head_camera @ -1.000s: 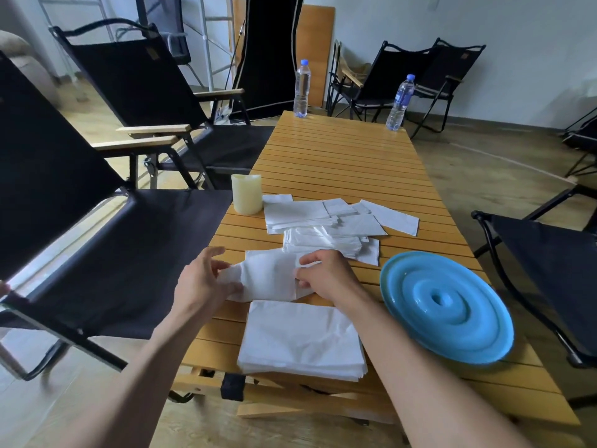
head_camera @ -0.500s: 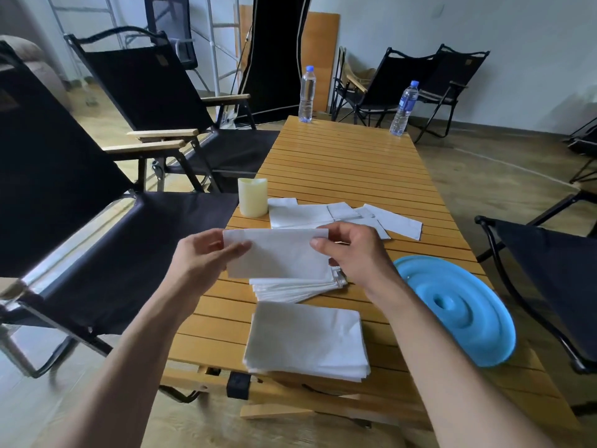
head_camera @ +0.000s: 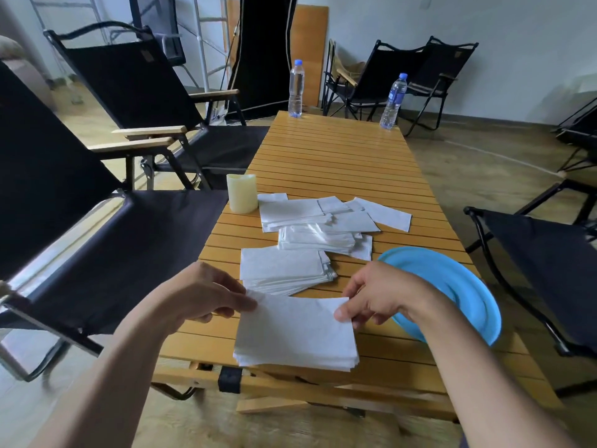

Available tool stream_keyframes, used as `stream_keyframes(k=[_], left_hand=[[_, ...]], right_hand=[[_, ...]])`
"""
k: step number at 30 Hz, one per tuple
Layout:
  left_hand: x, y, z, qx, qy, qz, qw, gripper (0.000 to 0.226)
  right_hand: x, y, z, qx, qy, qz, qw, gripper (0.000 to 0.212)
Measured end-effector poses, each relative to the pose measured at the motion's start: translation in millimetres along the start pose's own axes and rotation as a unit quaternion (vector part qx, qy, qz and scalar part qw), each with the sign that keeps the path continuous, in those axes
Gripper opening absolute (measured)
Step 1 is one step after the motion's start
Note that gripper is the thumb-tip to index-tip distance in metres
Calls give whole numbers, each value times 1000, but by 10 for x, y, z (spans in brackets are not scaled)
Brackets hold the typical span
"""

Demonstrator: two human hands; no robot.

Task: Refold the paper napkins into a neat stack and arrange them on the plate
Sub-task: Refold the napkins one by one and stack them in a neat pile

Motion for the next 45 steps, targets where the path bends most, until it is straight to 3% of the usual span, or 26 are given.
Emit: stream_keyframes(k=[13,19,21,24,30,35,40,43,45], left_hand=[[-111,-6,94,13,-36,47,998,42],[-30,-175,311,188,80,-20,979,29],[-47,-171,396,237,102,4,966,35],[-130,-161,516,273,92,39,957,45],[-131,-53,667,246,95,-13,965,50],[-93,-101,647,257,90,3,962,26],[-50,-228,537,270,92,16,958,20],[-2,-259,470,236,99,-85,963,18],[51,-239,408,181,88,-181,963,23]], right_hand=[[28,-62,118,55,6,-73,996,30],[-187,-300,303,204,-104,85,970,17],[-233,-294,429,260,-110,87,955,9],[-242,-223,631,285,-93,93,949,10],[-235,-106,824,286,-64,109,950,15],[-220,-77,903,240,-54,161,956,26],[-185,-88,913,220,-31,183,958,28],[-219,-113,819,237,-47,185,953,11],[-286,-174,738,249,-69,199,945,28]])
Point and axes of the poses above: each hand's wrist, its own z-axis towards the middle knuckle, its own y-axis out of the palm, x = y × z, the point moved 8 cm from there along z, towards the middle knuckle, and after that the axes turned 12 degrees about y, right-handed, at the moved point
